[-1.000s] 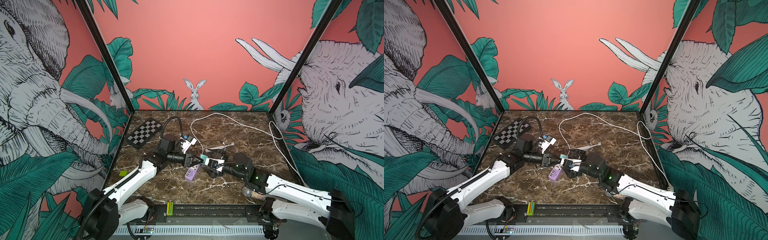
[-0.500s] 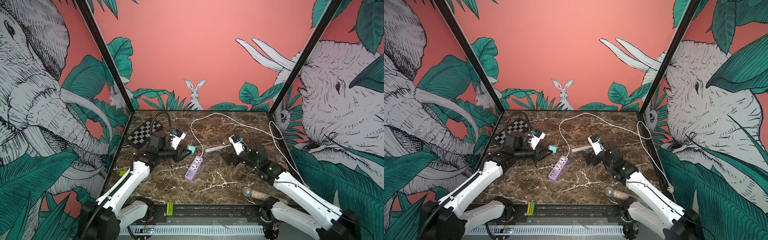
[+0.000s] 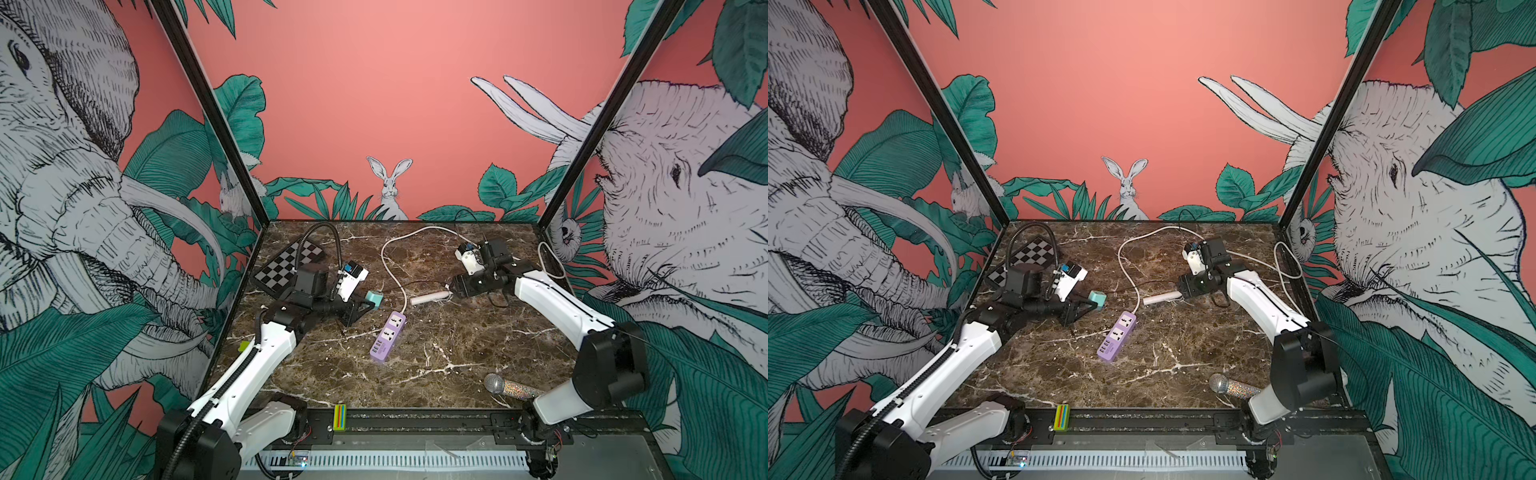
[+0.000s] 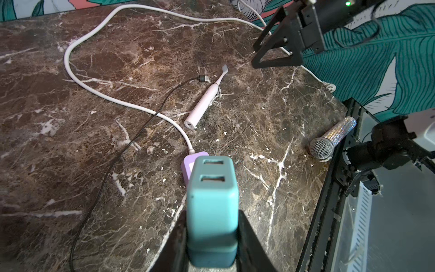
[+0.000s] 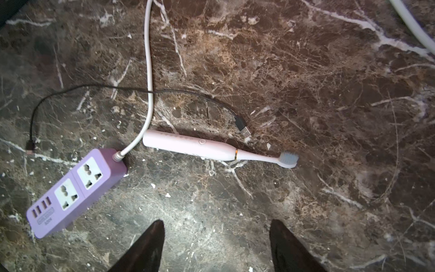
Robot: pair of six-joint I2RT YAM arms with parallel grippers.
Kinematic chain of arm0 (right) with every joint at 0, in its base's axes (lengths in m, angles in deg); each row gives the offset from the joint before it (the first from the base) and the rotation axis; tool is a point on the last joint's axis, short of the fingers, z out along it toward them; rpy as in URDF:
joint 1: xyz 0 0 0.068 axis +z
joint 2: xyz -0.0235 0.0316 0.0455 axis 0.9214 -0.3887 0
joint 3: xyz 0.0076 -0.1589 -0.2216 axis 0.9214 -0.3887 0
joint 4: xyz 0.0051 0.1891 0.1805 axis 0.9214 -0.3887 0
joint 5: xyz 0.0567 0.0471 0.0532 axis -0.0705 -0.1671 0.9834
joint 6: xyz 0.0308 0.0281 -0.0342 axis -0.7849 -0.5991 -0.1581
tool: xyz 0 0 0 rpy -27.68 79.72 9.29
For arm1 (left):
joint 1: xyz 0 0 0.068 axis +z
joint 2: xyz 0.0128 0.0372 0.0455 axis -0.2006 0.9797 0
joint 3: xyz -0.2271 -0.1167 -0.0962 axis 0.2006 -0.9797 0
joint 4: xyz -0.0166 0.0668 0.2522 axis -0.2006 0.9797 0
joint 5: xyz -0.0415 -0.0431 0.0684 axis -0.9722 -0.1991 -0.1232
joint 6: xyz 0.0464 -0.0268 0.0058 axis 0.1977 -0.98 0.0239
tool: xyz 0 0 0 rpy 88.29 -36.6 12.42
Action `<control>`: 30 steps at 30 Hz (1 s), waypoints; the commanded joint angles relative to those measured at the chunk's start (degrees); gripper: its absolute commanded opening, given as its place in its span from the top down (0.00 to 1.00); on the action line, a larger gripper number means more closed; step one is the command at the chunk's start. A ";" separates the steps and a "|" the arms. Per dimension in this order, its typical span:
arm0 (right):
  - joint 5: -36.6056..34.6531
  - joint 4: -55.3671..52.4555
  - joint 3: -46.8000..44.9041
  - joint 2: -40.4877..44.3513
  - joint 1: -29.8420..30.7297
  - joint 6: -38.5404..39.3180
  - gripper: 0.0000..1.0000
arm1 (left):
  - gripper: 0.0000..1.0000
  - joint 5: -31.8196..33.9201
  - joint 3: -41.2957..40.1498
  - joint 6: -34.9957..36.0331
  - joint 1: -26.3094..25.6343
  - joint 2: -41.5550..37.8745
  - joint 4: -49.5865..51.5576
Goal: Charge the electric toothbrush
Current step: Pick up the charging cable from the center of the board.
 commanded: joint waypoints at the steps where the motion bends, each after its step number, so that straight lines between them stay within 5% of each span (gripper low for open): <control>1: 3.93 -4.35 3.59 -4.80 -0.95 8.36 0.32 | 1.00 -1.54 0.35 4.27 0.14 -1.67 0.72; 11: 3.53 -9.07 16.45 -20.26 -1.57 16.60 0.44 | 1.00 -6.57 -6.00 9.43 0.16 -4.98 -6.09; 30: 1.08 -18.27 37.31 -39.25 -1.32 22.14 0.66 | 1.00 -4.77 -6.42 9.75 0.16 -4.04 -6.03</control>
